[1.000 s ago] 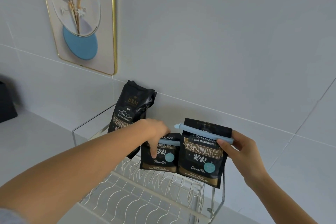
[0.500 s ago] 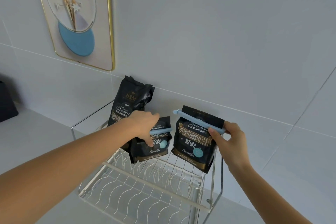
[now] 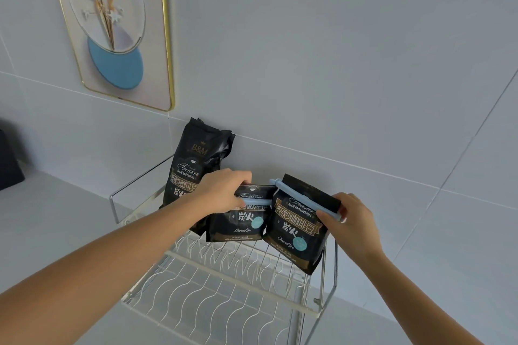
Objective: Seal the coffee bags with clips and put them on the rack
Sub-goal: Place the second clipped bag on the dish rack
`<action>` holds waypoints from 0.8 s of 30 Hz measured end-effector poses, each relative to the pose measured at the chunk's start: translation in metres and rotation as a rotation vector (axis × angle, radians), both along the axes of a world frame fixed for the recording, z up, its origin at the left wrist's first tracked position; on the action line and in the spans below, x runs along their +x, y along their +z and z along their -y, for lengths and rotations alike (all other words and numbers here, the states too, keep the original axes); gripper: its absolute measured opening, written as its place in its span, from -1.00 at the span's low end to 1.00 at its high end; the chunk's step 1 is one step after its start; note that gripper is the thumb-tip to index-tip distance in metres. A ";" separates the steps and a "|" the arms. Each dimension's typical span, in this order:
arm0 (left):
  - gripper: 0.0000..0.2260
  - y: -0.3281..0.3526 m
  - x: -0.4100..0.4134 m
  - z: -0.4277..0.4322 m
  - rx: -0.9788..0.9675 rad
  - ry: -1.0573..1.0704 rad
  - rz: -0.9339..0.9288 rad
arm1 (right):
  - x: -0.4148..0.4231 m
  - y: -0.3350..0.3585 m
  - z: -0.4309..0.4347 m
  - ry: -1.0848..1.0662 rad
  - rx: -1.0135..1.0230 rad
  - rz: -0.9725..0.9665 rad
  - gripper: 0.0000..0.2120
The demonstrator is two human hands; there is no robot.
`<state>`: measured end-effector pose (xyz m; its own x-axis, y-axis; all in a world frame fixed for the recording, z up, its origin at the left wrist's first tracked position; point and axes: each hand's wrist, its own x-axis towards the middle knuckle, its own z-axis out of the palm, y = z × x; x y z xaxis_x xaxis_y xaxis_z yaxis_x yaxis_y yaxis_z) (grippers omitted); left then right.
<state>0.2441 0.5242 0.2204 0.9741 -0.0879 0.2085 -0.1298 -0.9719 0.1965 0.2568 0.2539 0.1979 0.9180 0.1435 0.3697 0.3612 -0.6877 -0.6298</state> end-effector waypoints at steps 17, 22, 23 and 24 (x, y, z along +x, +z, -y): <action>-0.55 0.001 -0.016 0.000 0.197 0.015 0.217 | -0.015 0.011 -0.004 0.101 -0.333 0.096 -0.44; -0.87 0.014 -0.037 0.016 -0.032 -0.224 0.462 | -0.033 0.014 -0.001 0.198 -0.567 0.400 -0.66; -0.85 0.011 -0.040 0.021 -0.036 -0.227 0.353 | -0.034 0.012 -0.002 0.212 -0.604 0.377 -0.67; -0.76 0.005 -0.041 0.024 0.008 -0.209 0.209 | -0.034 0.008 -0.003 0.213 -0.631 0.336 -0.66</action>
